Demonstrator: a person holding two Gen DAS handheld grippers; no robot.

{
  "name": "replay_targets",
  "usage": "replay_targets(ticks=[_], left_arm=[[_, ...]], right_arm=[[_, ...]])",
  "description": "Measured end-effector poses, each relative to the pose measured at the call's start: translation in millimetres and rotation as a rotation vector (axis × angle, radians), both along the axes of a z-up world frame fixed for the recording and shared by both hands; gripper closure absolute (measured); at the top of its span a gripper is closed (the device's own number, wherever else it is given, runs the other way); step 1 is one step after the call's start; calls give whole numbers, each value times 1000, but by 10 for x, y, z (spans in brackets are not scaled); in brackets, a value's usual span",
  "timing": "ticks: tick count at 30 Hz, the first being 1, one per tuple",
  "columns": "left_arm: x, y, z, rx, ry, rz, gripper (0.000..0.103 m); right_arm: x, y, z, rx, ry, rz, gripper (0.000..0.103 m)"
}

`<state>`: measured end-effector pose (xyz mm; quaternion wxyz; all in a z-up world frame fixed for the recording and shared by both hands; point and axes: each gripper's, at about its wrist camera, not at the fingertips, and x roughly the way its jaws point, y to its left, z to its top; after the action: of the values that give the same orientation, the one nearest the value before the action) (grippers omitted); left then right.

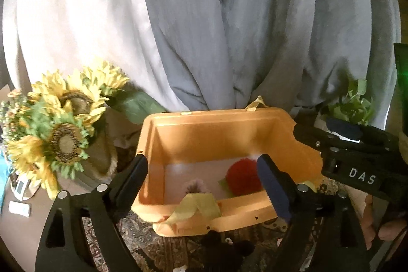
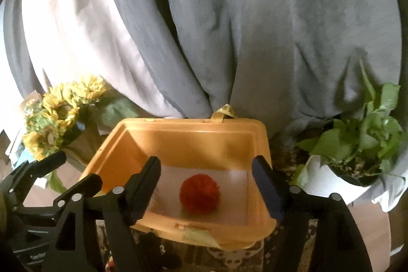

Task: Organize soft objects
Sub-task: 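Open both tools to drop the scrunchie and pompom into the crate, then grasp the Mickey plush with the left tool while the right tool grasps the pink sponge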

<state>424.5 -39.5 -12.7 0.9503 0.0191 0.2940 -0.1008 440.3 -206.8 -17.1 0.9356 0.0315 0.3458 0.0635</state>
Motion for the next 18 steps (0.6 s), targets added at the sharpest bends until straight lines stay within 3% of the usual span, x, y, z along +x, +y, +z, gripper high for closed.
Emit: replay_targets(ticks=[6, 18], left_arm=[[-258, 36, 49, 22, -50, 31, 8], [-653, 115, -53, 72, -52, 63, 8]], right_arm=[[-235, 7, 97, -22, -27, -23, 28], [-578, 46, 44, -35, -24, -44, 28]])
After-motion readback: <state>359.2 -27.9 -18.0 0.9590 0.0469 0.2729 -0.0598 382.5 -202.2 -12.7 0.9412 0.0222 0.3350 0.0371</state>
